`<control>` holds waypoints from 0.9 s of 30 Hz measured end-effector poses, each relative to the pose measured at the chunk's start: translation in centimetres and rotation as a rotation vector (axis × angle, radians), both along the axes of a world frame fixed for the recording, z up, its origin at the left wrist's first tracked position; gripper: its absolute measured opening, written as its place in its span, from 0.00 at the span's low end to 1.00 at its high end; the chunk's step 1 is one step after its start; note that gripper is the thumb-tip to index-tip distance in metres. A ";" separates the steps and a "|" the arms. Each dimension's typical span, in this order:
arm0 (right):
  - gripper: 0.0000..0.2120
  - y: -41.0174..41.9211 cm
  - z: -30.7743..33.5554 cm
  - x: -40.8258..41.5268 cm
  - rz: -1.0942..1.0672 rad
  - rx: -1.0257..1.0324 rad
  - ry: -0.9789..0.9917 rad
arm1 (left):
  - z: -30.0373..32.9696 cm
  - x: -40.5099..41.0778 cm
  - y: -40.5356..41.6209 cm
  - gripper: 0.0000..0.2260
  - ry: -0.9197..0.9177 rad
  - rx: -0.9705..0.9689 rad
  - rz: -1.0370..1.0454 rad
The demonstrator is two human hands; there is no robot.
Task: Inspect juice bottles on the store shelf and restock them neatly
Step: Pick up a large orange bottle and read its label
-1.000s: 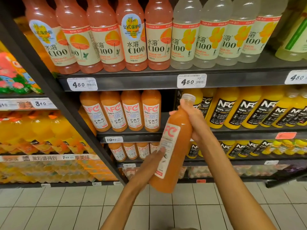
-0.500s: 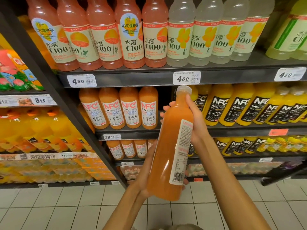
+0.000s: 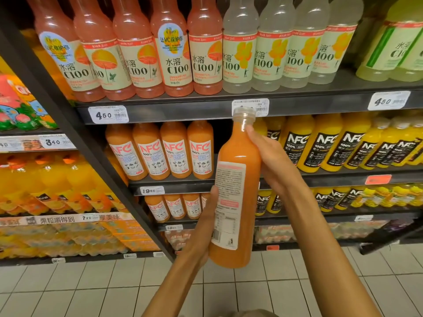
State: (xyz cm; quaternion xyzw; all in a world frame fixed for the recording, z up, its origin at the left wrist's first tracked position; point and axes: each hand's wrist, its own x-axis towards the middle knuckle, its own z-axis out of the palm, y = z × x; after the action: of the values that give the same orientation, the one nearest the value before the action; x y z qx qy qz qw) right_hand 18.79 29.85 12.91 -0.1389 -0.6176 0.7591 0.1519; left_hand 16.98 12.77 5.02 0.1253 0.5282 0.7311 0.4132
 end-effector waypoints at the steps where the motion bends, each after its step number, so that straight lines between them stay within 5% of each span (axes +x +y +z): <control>1: 0.18 0.1 -0.1 0.1 0.048 -0.100 0.036 | 0.1 -0.1 -0.2 0.22 -0.088 0.023 -0.029; 6: 0.21 -0.6 -0.5 -0.4 0.122 -0.334 0.122 | 0.3 0.3 -0.3 0.26 -0.281 0.073 -0.169; 12: 0.15 -0.8 0.9 -0.5 -0.122 -0.060 -0.015 | 0.6 -0.3 -0.5 0.38 0.088 -0.112 -0.148; 18: 0.16 -0.2 0.6 -0.9 -0.118 0.130 -0.163 | 0.6 0.6 -0.6 0.23 -0.048 -0.099 -0.076; 23: 0.25 0.7 -1.4 -0.9 0.108 -0.361 -0.072 | 0.5 1.4 -0.9 0.30 -0.278 0.002 -0.124; 27: 0.15 0.8 -3.1 -2.0 0.115 -0.488 -0.125 | 0.3 2.1 -0.5 0.31 -0.507 0.041 -0.126</control>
State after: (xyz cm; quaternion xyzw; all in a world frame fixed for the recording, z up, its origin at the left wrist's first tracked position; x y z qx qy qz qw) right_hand 16.80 30.68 9.83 -0.1826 -0.4312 0.8830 0.0320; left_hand 19.06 12.29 5.28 -0.0210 0.3839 0.7225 0.5746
